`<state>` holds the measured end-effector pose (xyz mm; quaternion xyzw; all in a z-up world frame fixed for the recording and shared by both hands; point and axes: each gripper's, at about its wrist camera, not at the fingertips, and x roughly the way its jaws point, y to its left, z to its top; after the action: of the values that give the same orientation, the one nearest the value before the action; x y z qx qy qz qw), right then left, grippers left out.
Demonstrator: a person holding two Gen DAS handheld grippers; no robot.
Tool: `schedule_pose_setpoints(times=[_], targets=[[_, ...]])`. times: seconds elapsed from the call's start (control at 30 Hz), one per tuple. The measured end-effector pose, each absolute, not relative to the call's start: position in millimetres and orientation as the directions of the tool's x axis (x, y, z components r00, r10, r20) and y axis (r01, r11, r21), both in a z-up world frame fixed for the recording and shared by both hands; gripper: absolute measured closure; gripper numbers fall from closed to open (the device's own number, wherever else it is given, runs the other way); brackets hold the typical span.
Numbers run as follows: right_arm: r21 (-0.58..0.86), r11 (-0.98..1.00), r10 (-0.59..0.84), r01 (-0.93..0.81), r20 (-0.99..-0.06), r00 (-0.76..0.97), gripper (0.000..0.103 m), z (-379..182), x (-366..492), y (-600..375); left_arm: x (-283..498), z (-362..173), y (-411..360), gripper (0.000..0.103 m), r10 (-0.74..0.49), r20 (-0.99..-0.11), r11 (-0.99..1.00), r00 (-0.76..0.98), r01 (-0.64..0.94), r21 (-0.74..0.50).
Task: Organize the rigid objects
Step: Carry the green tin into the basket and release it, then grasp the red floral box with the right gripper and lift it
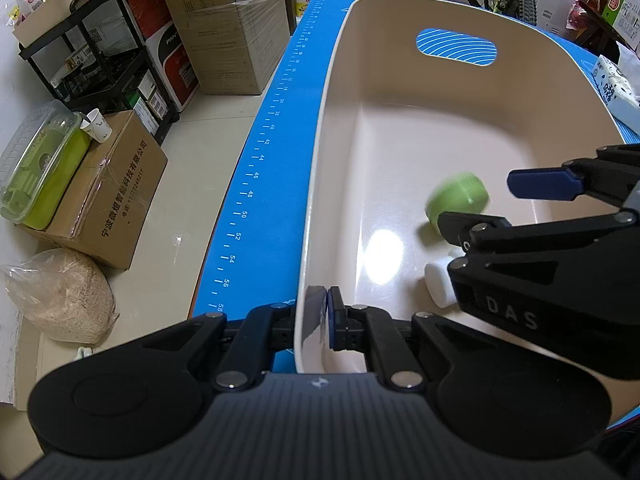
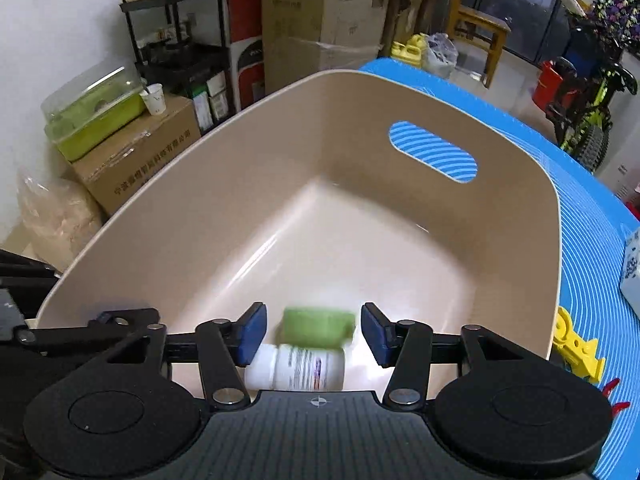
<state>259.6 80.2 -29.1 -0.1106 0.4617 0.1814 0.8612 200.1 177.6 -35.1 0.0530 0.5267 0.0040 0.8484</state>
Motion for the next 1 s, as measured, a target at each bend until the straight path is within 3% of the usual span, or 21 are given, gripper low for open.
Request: schedule_pose_setpoints(times=[0.2,0.5,0.77,1.0], targets=[[0.023,0.915,0.26,-0.402,-0.798,0.544,0.032,-10.3,252.4,62.8,200.4,-35.1,177.4,0.093,0.063,-0.894,0.994,0.444,0.049,0.094],[0.045,0.94,0.265,-0.339,-0.723,0.638,0.028,26.7,235.7,13.8,200.0,-35.1,177.3,0.093,0.063,-0.894,0.994,0.444,0.049,0.095],[0.026,0.981,0.154,-0.193,-0.711,0.686,0.024,28.1,222.0,-64.3,199.7,-34.8,177.0,0.093,0.064,-0.894,0.994,0.444,0.05,0.096],[-0.019,0.996,0.041,-0.087,-0.772,0.635,0.023,-10.8,219.0,-116.5,199.8,-34.9,176.8,0.093,0.064,-0.894,0.994,0.444,0.05,0.096]])
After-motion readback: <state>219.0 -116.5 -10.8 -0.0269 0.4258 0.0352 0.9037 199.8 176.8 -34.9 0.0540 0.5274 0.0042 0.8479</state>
